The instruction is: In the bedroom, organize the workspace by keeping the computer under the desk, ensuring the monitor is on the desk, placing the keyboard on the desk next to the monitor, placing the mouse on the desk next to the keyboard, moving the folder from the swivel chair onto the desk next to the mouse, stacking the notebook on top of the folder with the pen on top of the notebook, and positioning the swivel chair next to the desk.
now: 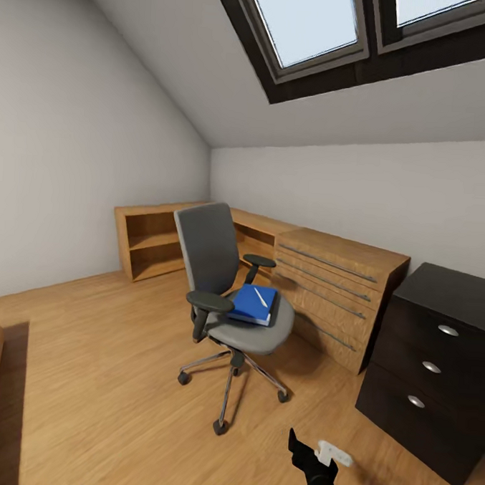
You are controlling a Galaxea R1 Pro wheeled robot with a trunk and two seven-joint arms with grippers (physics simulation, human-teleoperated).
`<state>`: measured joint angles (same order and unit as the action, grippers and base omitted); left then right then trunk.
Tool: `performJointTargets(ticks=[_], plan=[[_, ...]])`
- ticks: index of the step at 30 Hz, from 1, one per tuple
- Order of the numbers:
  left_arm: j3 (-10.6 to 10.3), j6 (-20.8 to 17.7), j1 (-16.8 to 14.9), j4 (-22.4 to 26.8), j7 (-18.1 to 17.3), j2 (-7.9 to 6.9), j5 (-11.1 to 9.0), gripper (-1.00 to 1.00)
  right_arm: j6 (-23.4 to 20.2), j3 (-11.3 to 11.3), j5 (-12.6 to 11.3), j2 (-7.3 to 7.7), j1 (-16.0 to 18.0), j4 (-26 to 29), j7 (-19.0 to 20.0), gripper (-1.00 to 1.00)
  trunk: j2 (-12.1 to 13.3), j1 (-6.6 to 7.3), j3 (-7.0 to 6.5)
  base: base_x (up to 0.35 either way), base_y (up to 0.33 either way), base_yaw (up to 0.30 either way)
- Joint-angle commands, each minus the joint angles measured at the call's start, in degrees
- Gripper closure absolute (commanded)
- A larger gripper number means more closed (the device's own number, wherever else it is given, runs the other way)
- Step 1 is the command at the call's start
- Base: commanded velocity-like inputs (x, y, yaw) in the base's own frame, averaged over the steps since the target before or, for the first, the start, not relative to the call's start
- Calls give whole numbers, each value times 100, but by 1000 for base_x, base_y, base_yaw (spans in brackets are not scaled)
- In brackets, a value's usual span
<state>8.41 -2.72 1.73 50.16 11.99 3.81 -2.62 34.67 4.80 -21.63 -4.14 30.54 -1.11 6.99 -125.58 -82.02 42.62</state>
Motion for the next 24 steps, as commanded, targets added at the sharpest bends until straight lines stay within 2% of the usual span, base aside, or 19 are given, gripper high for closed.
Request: performJointTargets(ticks=[1, 7, 14, 18, 24], plan=[[5, -26, 3, -8, 6, 4, -28, -100, 20, 47, -36, -3, 6, -12, 61, -100, 39, 23, -13, 0, 0, -264], [4, -4, 3, -127, -3, -10, -29, -100, 22, 26, -10, -8, 4, -13, 72, -100, 280, 155, -121, 0, 0, -268], [11, 7, 3, -123, -4, -18, -36, -100, 18, 21, 342, -8, -1, -20, 70, -100, 560, 309, -247, -1, 0, -272], [12, 8, 3, -124, -4, -19, -37, -100, 14, 21, 434, -10, -18, -21, 66, -100, 721, 397, -317, -187, 0, -248], [12, 8, 3, -129, -4, -18, -37, -100, -3, 25, 455, -9, -22, -21, 70, -100, 961, 528, -422, -301, 0, -77]])
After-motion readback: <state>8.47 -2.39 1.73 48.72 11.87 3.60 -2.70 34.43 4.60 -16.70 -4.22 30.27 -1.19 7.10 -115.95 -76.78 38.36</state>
